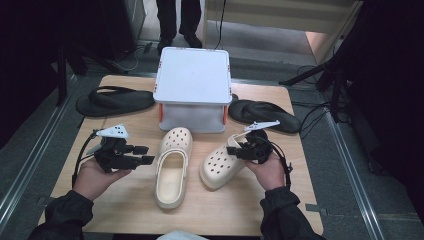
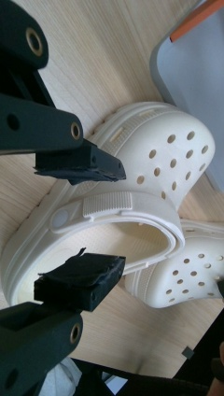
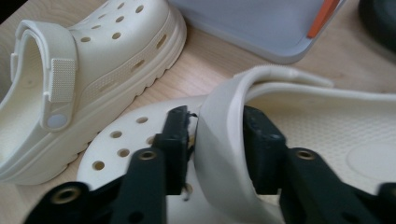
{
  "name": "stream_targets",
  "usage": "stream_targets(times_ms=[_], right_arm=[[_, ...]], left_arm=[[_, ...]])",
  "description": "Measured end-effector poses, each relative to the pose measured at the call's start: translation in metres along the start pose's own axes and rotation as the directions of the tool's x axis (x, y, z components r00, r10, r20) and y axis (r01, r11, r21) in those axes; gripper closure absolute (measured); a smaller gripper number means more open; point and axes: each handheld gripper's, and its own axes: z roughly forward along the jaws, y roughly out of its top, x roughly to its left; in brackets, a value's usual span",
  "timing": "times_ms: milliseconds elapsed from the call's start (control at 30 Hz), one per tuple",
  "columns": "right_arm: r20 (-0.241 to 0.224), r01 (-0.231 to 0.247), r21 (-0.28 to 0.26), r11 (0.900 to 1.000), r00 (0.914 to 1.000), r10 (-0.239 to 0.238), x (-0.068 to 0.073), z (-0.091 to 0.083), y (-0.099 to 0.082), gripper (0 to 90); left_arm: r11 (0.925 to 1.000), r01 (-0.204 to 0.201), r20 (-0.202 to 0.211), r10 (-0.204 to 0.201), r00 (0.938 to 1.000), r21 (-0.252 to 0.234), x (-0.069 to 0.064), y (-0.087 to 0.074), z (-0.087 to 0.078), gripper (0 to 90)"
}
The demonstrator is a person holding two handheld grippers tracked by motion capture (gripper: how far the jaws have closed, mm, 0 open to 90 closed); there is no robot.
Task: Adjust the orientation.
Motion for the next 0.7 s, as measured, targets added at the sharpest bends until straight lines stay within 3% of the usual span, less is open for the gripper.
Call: stream_targets(times_ms=[100, 167, 300, 400, 533, 633, 700], right_arm=[[-0.006, 0.001, -0.012, 0.9999, 1.0, -0.001, 0.0, -0.006, 0.002, 56.2], [-0.002, 0.006, -0.021, 0.9998, 1.0, -0.006, 0.0, -0.011, 0.004, 56.0], [-0.01, 0.018, -0.043, 0.9989, 0.9998, -0.018, 0.001, -0.028, 0.009, 57.2], [-0.011, 0.04, -0.055, 0.9977, 0.9991, -0.04, 0.001, -0.041, 0.011, 66.7], [-0.003, 0.038, -0.07, 0.9968, 0.9992, -0.039, -0.008, -0.057, 0.01, 90.0], [0.01, 0.02, -0.055, 0.9983, 0.9998, -0.019, -0.019, -0.061, 0.006, 90.0], [0.042, 0.028, -0.052, 0.9982, 0.9988, -0.026, -0.027, -0.061, 0.002, 90.0]], left_arm=[[1.0, 0.001, -0.004, -0.001, 1.0, 0.008, 0.001, -0.001, -0.001, 58.1], [0.9999, 0.007, 0.008, -0.007, 0.9999, 0.009, 0.001, -0.001, -0.002, 62.8], [0.9999, 0.01, -0.008, -0.01, 0.9999, 0.011, 0.0, 0.0, -0.003, 77.0], [0.9999, -0.007, -0.008, 0.007, 0.9999, 0.011, -0.005, 0.003, -0.004, 88.2], [0.9994, -0.029, -0.006, 0.029, 0.9996, 0.02, -0.018, 0.012, 0.003, 90.0], [0.9994, -0.028, 0.006, 0.028, 0.9996, 0.02, -0.031, 0.019, 0.013, 90.0], [0.9994, -0.028, 0.017, 0.028, 0.9995, 0.02, -0.04, 0.023, 0.022, 90.0]])
